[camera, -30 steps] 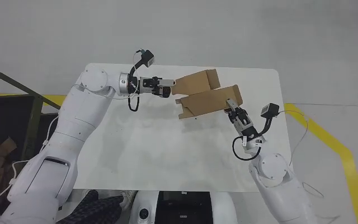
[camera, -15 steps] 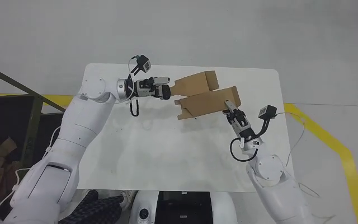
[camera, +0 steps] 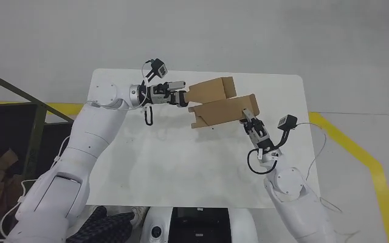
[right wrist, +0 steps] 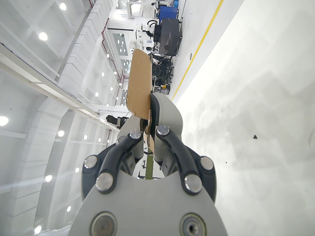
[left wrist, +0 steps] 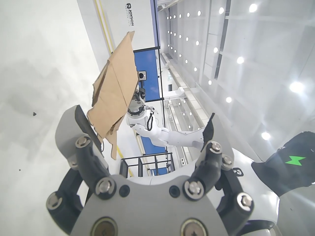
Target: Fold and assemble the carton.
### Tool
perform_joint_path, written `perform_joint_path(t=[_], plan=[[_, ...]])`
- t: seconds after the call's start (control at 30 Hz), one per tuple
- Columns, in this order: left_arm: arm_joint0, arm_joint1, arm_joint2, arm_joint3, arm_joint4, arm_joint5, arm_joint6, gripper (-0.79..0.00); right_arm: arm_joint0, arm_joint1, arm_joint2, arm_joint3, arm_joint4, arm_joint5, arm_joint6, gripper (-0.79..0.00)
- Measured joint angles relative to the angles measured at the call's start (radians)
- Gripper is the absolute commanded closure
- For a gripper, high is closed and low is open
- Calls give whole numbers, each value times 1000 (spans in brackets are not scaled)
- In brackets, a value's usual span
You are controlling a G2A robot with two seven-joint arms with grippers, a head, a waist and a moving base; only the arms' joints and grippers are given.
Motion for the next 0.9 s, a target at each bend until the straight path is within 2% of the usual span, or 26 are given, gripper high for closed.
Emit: perform_joint_path(t=[0.9], plan=[[25, -14, -41, -31, -62, -23, -14, -785, -16, -23, 5, 5, -84, 13, -54, 0]])
